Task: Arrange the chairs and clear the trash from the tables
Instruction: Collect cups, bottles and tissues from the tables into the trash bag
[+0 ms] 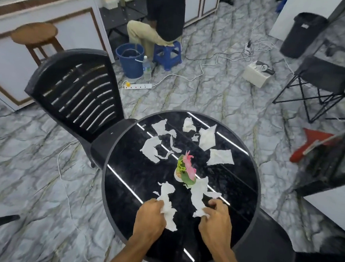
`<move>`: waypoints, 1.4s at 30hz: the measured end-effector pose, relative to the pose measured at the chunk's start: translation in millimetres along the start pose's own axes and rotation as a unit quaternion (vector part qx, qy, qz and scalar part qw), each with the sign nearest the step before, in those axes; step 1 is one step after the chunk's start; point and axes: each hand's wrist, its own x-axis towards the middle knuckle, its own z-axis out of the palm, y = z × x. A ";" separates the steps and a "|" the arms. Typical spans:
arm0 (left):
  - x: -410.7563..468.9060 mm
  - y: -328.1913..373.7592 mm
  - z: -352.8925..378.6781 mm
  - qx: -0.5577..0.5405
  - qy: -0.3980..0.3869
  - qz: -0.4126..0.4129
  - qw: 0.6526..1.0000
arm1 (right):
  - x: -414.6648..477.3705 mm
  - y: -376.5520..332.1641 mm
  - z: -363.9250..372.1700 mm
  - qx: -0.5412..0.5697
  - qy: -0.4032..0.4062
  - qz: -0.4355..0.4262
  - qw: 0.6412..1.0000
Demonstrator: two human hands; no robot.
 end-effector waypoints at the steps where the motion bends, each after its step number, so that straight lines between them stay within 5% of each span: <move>1: -1.8 3.8 0.2 0.001 -0.008 0.017 1.000 | -0.3 0.6 -3.0 -0.006 0.004 -0.023 1.000; 8: -5.7 17.7 -1.5 -0.021 -0.024 0.105 0.994 | 15.2 -2.5 -11.4 -0.071 -0.181 -0.185 0.963; 16: -20.9 30.3 -13.9 0.014 -0.054 0.150 0.987 | 2.4 0.2 -7.5 0.026 -0.093 -0.101 0.990; 21: -29.9 32.0 -3.5 0.065 -0.060 0.143 0.986 | -11.7 2.7 -10.8 0.062 -0.139 -0.003 0.988; 34: -126.3 197.9 53.0 0.039 -0.066 0.306 0.949 | -144.0 149.9 -125.7 0.222 0.063 0.162 0.959; 42: -249.3 347.1 115.1 0.004 -0.095 0.467 0.879 | -284.3 263.0 -236.4 0.228 0.239 0.234 0.914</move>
